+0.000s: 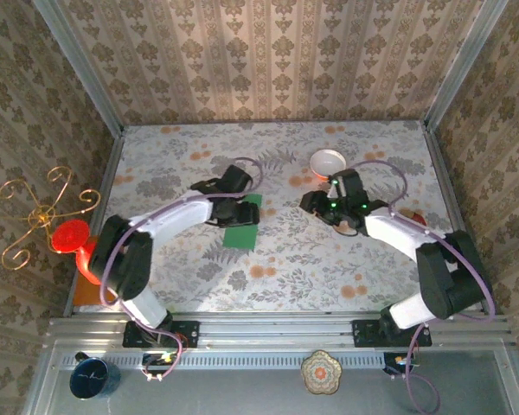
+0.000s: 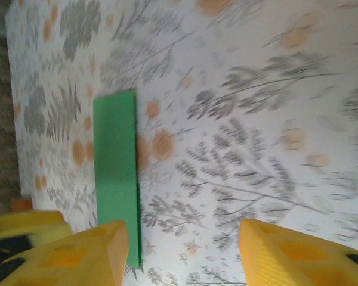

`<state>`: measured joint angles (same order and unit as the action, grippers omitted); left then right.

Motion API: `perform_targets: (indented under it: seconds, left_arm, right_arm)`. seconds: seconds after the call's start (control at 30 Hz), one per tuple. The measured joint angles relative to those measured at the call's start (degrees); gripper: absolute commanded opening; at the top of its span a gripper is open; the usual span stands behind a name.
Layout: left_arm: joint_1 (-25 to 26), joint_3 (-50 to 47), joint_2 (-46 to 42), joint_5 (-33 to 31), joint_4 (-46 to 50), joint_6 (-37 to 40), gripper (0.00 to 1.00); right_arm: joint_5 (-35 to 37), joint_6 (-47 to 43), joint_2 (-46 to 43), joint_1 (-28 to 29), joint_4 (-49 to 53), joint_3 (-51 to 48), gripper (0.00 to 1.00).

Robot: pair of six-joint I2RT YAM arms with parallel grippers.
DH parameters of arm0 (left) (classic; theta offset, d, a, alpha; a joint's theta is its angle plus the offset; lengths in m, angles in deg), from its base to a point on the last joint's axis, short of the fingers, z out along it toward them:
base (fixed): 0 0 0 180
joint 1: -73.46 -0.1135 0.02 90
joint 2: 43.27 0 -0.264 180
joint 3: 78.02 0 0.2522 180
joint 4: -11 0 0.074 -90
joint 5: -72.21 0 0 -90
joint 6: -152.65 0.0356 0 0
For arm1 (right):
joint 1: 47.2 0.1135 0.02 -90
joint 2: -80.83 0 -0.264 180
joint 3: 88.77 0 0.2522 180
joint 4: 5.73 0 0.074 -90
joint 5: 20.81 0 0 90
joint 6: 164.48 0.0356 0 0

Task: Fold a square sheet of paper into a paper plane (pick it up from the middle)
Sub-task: Turn over the paper at the center of the table, then move the paper to the center of the table.

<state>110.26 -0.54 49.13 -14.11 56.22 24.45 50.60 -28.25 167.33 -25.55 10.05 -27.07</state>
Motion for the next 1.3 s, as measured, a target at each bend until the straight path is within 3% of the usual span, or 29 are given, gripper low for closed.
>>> perform_targets:
  seconds: [0.3,0.5,0.97,1.3]
  left_arm:
    - [-8.9,-14.4,-10.97,2.14,-4.15,-4.28,0.89]
    - [-10.49,-16.37,-13.07,2.82,-4.94,-4.79,1.0]
    - [-12.15,-16.48,-11.82,5.25,-7.45,-4.76,1.0]
    - [-11.21,-16.28,-8.26,10.75,-9.88,-5.16,0.95]
  right_arm:
    - [0.02,-1.18,15.39,15.89,1.09,13.05,0.35]
    - [-0.72,-1.31,23.93,19.19,2.97,20.37,0.34]
    - [-1.79,-6.08,29.07,16.96,8.39,23.45,0.34]
    - [-5.31,-15.78,22.69,9.55,10.03,15.21,0.34]
